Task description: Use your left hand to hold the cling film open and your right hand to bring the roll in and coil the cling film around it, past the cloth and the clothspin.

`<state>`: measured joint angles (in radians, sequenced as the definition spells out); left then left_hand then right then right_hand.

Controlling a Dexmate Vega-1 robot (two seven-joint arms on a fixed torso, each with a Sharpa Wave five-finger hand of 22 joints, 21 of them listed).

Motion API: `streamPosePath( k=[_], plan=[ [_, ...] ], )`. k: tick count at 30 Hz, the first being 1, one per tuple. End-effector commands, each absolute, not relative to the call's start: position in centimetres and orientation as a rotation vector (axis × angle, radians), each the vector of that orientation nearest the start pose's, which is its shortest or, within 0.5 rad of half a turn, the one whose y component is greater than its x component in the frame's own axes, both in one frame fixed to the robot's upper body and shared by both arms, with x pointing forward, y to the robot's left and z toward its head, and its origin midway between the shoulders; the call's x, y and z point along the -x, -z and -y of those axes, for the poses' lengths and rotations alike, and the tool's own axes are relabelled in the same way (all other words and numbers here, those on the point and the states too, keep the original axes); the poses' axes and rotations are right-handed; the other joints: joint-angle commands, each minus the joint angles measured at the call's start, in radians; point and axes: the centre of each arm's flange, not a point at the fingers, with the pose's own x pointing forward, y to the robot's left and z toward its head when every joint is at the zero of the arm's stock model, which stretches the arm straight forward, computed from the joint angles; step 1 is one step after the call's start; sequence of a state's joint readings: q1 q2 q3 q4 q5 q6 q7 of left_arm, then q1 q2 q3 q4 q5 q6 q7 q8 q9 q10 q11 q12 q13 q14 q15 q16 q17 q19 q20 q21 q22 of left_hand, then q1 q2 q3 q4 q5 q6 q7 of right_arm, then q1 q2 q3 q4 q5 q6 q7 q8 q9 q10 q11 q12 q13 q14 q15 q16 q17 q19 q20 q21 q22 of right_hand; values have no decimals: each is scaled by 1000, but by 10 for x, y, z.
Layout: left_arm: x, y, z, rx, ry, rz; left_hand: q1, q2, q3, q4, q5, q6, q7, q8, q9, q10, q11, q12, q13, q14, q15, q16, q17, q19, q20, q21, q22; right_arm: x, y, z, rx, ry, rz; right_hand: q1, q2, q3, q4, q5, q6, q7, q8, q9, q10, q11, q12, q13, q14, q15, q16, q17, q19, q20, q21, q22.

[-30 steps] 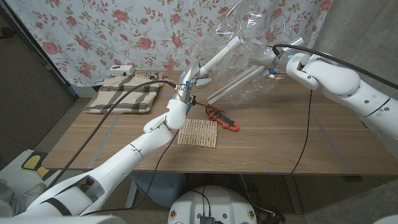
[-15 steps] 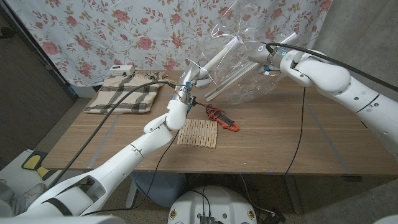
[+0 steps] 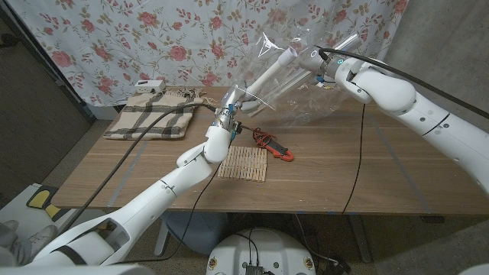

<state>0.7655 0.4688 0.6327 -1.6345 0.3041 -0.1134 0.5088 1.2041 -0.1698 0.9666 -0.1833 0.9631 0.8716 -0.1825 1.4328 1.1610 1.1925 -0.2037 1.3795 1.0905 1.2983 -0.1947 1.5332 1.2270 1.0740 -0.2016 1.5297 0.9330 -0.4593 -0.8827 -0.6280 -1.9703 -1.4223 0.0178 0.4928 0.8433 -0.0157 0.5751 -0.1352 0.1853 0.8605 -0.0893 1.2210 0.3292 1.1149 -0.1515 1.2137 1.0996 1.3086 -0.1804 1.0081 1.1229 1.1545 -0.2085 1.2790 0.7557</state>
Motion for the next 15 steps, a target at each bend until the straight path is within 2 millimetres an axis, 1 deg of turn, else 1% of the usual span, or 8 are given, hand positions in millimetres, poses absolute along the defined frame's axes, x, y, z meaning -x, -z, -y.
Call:
streamPosePath(
  k=[1,5,6,7,10,15],
  plan=[
    [-588,-43,-142,-682,-32,1035,0,8,-1,2,1,-1,-2,161,94,-3,0,202,155,-2,0,-2,1,1,-5,0,0,-538,-188,155,2445,489,620,-100,135,-5,0,4,-1,0,4,0,37,-26,359,142,39,-31,553,116,-5,-2,252,2],
    [-593,-44,-146,-675,-21,1036,0,8,0,2,1,-1,-1,161,94,-4,0,202,155,-3,0,-3,1,1,-5,-2,-3,-541,-191,144,2428,509,631,-100,135,-5,-1,4,-1,0,6,1,36,-26,359,142,39,-30,553,116,-1,-2,257,7],
    [-594,-44,-147,-672,-20,1036,1,9,-1,2,0,-1,-2,161,94,-4,1,202,155,-2,0,-3,0,1,-4,-6,-9,-541,-192,141,2429,515,630,-100,135,-5,-1,4,-2,1,5,-1,36,-26,359,142,39,-30,553,116,-7,-2,252,1],
    [-595,-44,-148,-673,-16,1033,1,8,-1,2,1,-1,-1,161,94,-4,0,202,155,-3,0,-3,1,1,-7,2,3,-542,-192,138,2430,515,635,-100,135,-5,-1,4,-2,2,6,0,36,-26,359,142,39,-30,553,116,-2,-2,256,5],
    [-597,-44,-150,-673,-8,1031,0,9,-1,2,1,-1,-1,161,94,-4,0,202,155,-2,0,-3,1,2,-7,2,2,-542,-192,130,2428,514,646,-100,135,-5,-1,4,-2,1,6,-1,36,-26,360,142,39,-30,553,116,-5,-2,253,2],
    [-599,-43,-150,-679,11,1029,0,8,-1,2,1,0,-2,161,94,-4,0,202,155,-3,0,-3,1,1,-7,3,4,-540,-195,124,2409,521,671,-101,135,-5,-1,4,-1,1,6,-3,36,-26,360,142,39,-30,553,116,-7,-2,252,-1]
  ],
)
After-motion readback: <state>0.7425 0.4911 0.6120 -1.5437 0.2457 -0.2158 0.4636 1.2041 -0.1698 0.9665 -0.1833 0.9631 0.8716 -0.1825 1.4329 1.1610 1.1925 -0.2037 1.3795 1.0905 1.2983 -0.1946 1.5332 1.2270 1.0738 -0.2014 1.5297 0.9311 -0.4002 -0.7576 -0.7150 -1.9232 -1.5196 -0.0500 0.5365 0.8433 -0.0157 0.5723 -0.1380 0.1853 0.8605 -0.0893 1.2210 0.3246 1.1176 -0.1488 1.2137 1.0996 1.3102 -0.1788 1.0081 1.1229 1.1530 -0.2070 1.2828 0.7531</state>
